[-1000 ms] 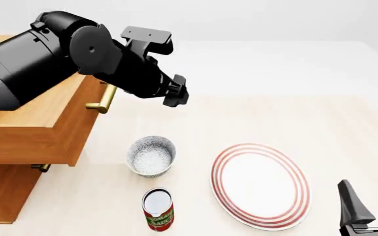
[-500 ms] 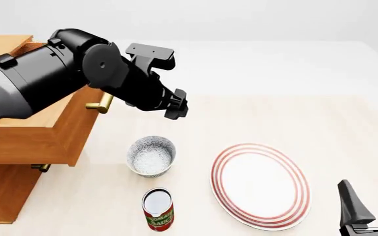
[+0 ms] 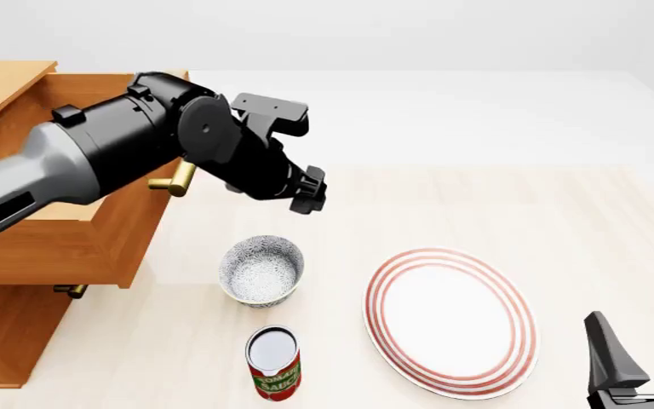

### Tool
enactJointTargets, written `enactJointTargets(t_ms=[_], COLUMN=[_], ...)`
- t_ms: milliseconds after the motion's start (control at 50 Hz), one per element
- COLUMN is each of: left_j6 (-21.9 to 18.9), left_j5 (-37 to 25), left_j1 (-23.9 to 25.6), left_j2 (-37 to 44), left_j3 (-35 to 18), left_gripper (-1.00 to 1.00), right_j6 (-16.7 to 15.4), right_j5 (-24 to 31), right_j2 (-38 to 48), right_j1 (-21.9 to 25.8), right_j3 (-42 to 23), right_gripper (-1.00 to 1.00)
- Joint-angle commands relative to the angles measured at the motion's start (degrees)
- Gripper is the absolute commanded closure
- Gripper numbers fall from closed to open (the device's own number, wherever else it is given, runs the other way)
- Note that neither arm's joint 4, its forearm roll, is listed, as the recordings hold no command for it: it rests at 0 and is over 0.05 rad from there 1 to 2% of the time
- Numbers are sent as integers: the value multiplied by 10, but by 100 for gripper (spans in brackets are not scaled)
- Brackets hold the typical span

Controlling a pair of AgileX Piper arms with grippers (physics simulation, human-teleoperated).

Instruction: Put the bowl in the top drawer of the cabinet.

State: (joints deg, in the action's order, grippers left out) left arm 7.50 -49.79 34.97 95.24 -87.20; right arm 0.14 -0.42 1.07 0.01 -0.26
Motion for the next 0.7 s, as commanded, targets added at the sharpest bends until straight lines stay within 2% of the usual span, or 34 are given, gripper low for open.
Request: enactJointTargets(t_ms=[20,140,180,500,700], left_j6=[3,13,26,30,49], left_j5=[16,17,27,1,15], left_j1=[-3,3,12,14,25], left_j2=[12,8,4,10,0], left_j3=[16,28,49,43,74], left_gripper=[-100,-100,-100,-100,-100], right_j6=[0,0,0,0,0], right_j5=[0,0,0,0,0], right_j2=[0,0,0,0,0], right_j1=[0,0,0,0,0], right_j3=[0,0,0,0,0], right_gripper=[-100,-100,-100,-100,-100])
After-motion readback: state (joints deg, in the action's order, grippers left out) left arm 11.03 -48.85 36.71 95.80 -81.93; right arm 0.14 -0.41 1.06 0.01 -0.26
